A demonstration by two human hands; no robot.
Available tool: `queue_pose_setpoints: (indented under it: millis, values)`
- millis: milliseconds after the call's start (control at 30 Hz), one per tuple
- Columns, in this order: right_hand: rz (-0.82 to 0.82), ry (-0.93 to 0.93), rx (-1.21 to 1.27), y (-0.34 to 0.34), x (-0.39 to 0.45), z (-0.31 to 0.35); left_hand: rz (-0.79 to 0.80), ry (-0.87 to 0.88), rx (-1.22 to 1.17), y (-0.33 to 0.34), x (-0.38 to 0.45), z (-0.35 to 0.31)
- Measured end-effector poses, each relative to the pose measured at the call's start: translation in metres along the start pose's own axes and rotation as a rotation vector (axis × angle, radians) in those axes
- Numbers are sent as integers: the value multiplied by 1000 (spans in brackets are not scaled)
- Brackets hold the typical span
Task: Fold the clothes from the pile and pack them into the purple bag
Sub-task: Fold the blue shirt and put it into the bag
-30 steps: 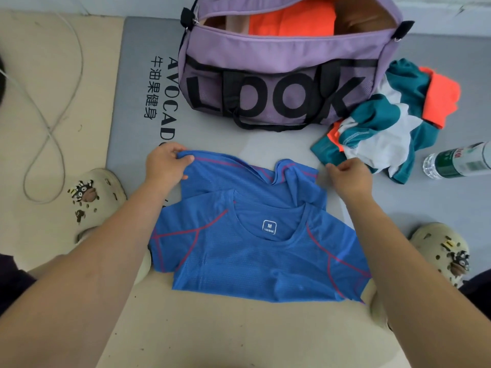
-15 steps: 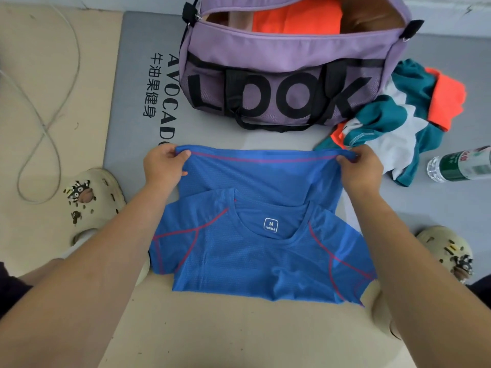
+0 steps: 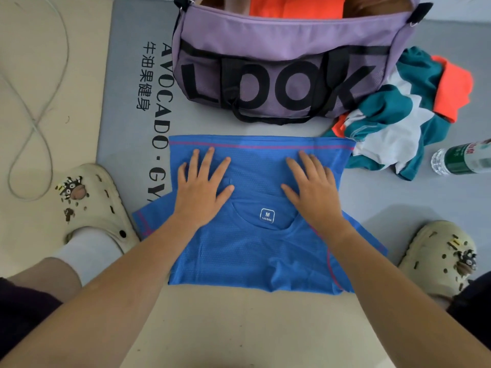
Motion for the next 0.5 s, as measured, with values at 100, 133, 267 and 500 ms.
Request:
queue_pose_setpoints:
  millis: [100, 133, 267, 500]
  values:
    - [73, 162, 8, 6, -5, -43, 20, -60, -8, 3, 3, 15]
    - [75, 213, 35, 3, -5, -55, 22, -86, -17, 0, 6, 20]
    - [-77, 252, 195, -27, -9, -60, -9, -93, -70, -23, 10, 23]
    - [96, 448, 297, -7, -52, -49, 37, -198, -186, -28, -18, 22]
Point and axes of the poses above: each hand's wrist, its own x-axis towards the middle knuckle, its own y-axis out of the palm, z = x × y, the point moved 7 cm from there along x, towards the middle knuckle, and after that the axes turned 5 degrees about z, right-handed, at the moved point
